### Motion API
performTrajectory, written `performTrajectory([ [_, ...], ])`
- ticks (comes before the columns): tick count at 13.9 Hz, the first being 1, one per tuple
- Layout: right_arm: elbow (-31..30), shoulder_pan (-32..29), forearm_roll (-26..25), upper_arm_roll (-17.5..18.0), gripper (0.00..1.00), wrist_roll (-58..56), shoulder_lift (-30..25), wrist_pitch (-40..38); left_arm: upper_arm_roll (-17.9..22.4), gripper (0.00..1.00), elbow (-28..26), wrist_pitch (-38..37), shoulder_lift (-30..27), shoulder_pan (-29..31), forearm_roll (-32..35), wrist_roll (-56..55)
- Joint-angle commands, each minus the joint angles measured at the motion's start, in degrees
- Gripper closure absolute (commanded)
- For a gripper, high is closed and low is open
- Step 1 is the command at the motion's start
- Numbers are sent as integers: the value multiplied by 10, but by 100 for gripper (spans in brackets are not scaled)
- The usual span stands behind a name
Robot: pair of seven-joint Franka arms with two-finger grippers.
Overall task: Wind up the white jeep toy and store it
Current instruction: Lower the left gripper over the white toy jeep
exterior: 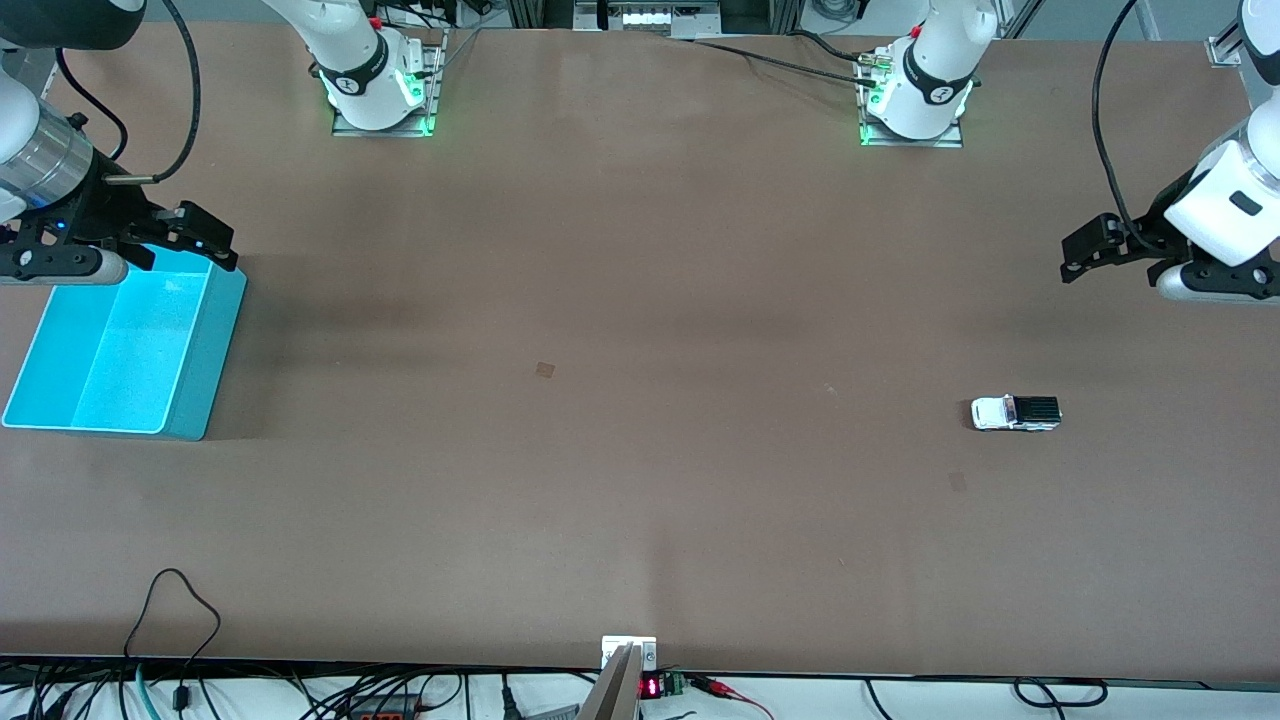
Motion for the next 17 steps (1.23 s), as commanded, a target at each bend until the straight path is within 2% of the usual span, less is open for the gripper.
performTrajectory([
  [1, 2, -9, 7, 7, 0, -9, -2, -5, 2, 0, 25, -20, 13, -3, -10, 12],
  [12, 2, -9, 7, 7, 0, -9, -3, -6, 1, 0, 25, -38, 26, -7, -1, 20],
  [17, 1, -10, 7, 7, 0, -9, -3, -6, 4, 0, 20, -40, 62, 2, 0, 182],
])
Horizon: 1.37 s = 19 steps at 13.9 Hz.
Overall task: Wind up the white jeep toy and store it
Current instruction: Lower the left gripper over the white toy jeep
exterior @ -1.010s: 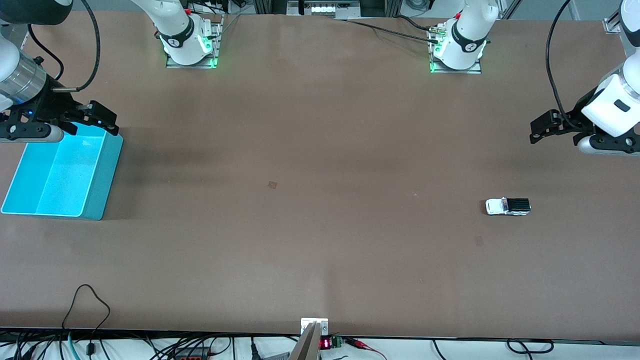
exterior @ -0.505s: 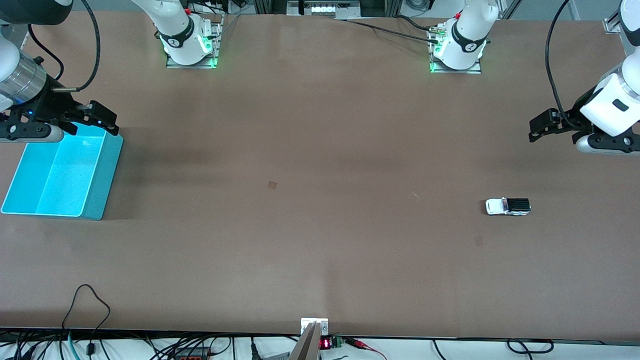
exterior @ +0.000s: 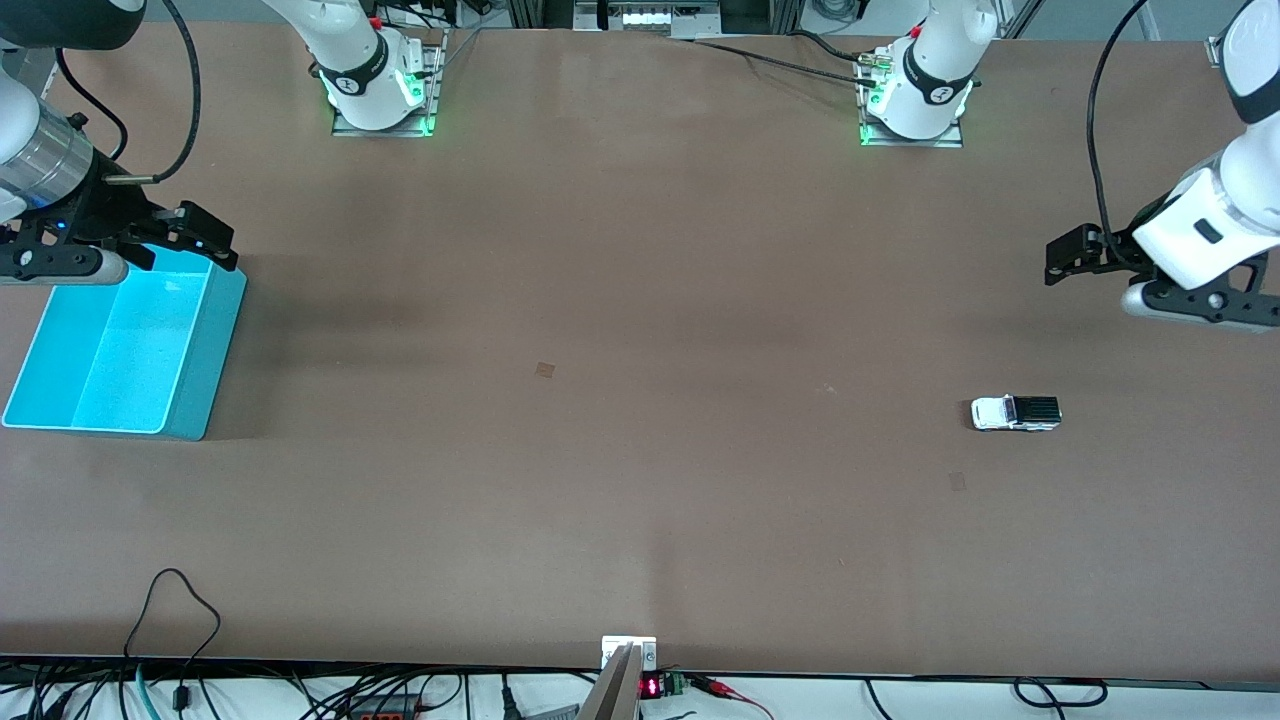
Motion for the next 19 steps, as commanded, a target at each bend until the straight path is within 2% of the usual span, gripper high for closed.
performTrajectory([
  [1, 2, -9, 7, 7, 0, -9, -3, -5, 4, 0, 17, -5, 36, 11, 7, 124],
  [6, 2, -9, 7, 7, 0, -9, -3, -5, 4, 0, 6, 62, 87, 33, 22, 341],
  [9, 2, -9, 7, 7, 0, -9, -3, -4, 4, 0, -25, 134, 105, 50, 36, 476],
  [14, 2, -7, 7, 8, 0, -6, -3, -5, 5, 0, -45, 240, 178, 73, 64, 665],
  [18, 2, -7, 7, 8, 0, -6, -3, -5, 6, 0, -150, 420, 193, 76, 64, 774],
  [19, 2, -8, 7, 8, 0, -6, -3, -5, 7, 0, -162, 453, 204, 78, 64, 795],
])
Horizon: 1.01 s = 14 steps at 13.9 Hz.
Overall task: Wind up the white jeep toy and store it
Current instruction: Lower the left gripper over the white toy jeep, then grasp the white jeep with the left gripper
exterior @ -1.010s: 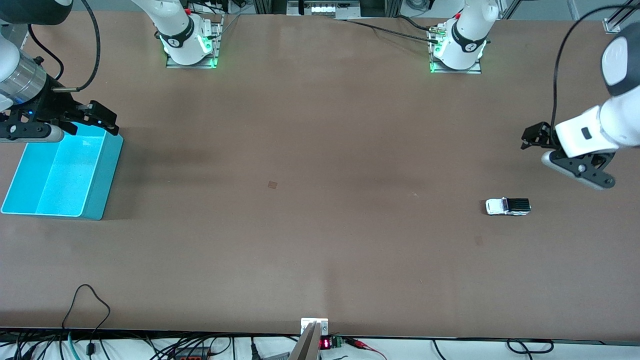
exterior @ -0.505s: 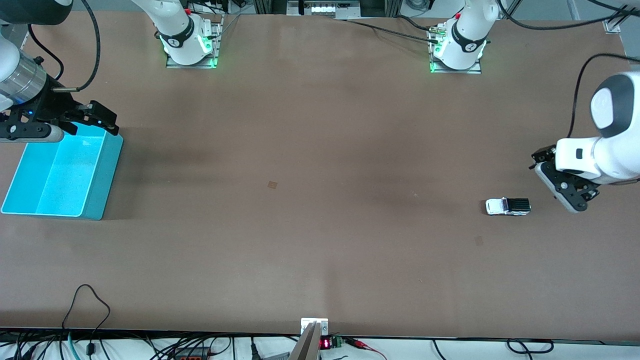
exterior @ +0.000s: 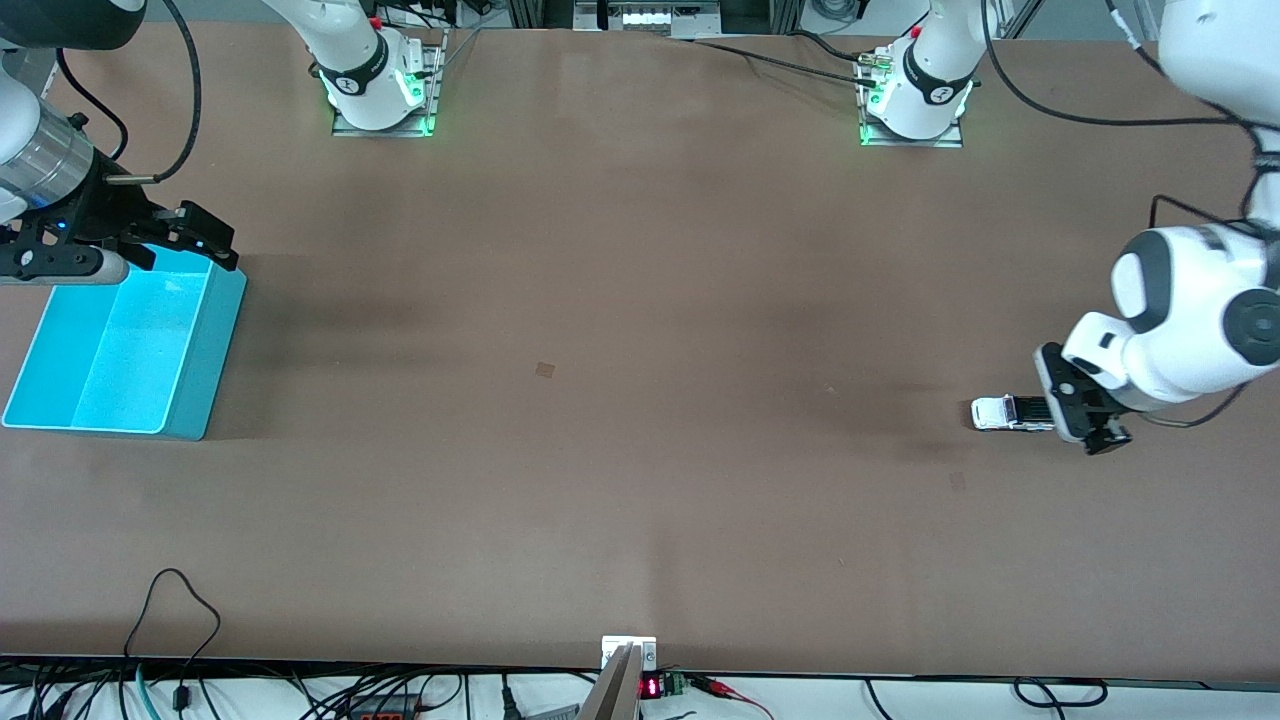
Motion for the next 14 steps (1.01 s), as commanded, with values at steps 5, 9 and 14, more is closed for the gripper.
performTrajectory([
  [5, 2, -8, 7, 7, 0, -7, -4, -6, 0, 0, -44, 82, 26, 20, 9, 86],
  [9, 2, -8, 7, 7, 0, -8, -4, -6, -1, 0, -44, 102, 49, 32, 9, 86],
  [14, 2, -8, 7, 7, 0, -8, -4, -6, -5, 28, -44, 105, 64, 32, 9, 85],
])
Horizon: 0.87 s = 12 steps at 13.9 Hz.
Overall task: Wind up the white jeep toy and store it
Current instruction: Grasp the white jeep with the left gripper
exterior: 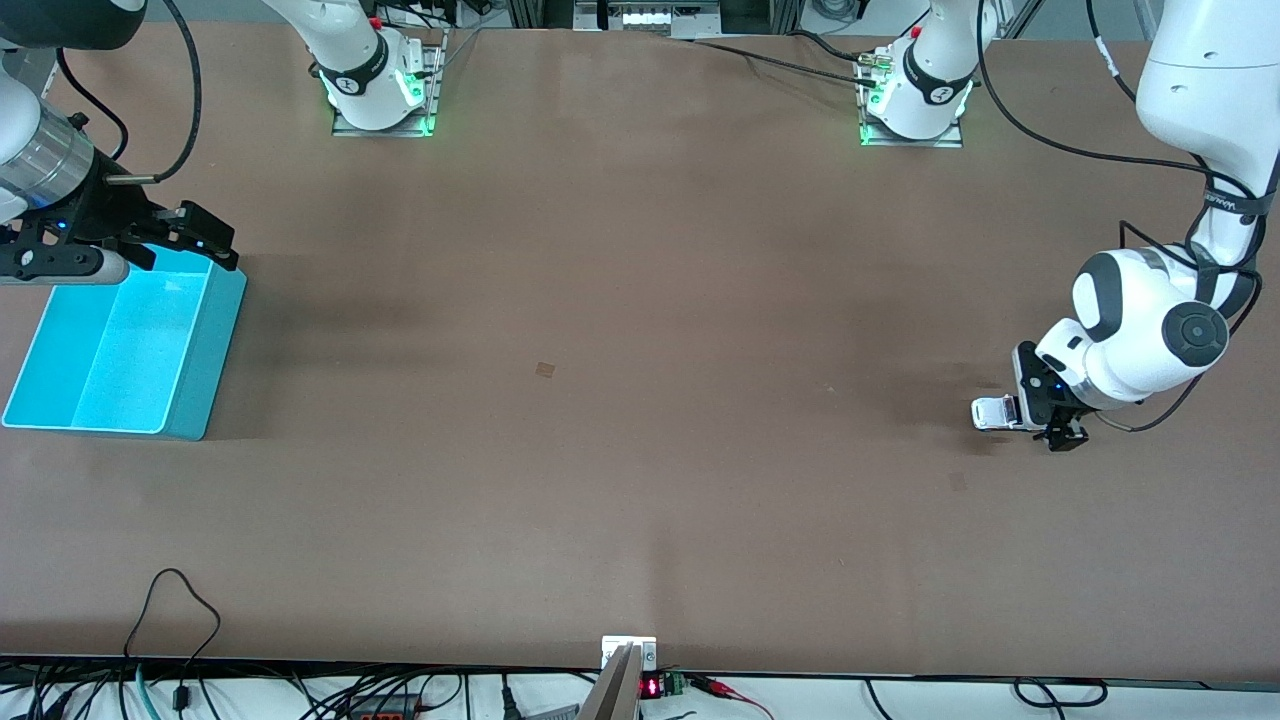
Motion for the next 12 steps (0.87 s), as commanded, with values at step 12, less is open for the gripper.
performTrajectory([
  [12, 2, -8, 8, 7, 0, -8, -4, -5, -6, 76, 2, 7, 9, 5, 8, 27],
])
